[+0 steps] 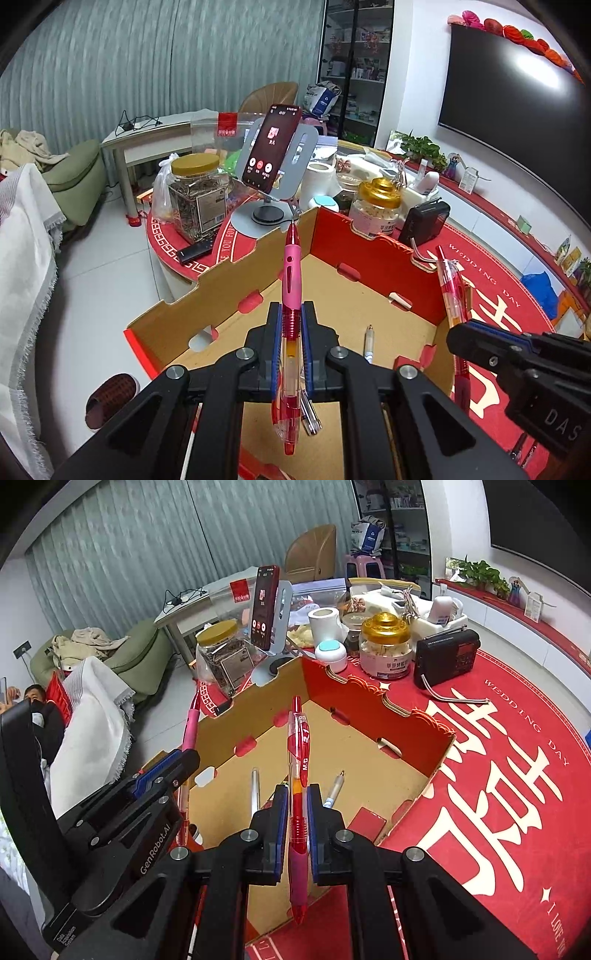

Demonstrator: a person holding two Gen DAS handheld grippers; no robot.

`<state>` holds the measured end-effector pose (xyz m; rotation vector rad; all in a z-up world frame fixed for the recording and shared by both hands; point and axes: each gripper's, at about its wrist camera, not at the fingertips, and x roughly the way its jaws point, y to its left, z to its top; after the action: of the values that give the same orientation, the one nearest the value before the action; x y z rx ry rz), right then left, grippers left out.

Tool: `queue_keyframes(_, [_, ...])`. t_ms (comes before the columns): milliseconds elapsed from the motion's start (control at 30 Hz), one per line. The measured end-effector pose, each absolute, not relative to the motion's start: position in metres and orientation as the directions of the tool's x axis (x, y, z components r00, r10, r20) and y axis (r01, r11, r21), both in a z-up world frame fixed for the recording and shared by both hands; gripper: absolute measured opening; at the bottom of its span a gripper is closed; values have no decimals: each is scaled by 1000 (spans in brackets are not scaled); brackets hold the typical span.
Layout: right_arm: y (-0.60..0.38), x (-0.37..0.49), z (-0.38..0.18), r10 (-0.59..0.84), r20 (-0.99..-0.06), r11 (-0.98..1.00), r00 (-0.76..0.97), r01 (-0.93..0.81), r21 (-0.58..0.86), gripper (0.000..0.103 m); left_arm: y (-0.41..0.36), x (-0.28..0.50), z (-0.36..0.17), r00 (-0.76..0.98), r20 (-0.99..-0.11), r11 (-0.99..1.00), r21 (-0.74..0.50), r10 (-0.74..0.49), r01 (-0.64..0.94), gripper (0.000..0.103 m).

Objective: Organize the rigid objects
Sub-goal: 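Lower both pens into the cardboard box and open both tools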

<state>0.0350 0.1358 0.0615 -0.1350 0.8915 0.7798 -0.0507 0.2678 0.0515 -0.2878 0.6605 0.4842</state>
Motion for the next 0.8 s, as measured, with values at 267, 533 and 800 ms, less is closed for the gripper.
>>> queue_keyframes(267, [145, 45, 53, 538, -758, 728, 369, -657, 197, 11, 273, -40, 38, 661, -672, 847, -94, 334, -524, 10])
queue_keyframes(533, [150, 51, 47, 529, -767, 733, 363, -651, 197, 11, 276, -31, 31, 651, -685, 850, -88, 327, -520, 10])
queue_keyframes(800, [153, 59, 41, 514, -775, 745, 368, -639, 191, 11, 274, -24, 25, 643, -696, 860, -72, 319, -505, 10])
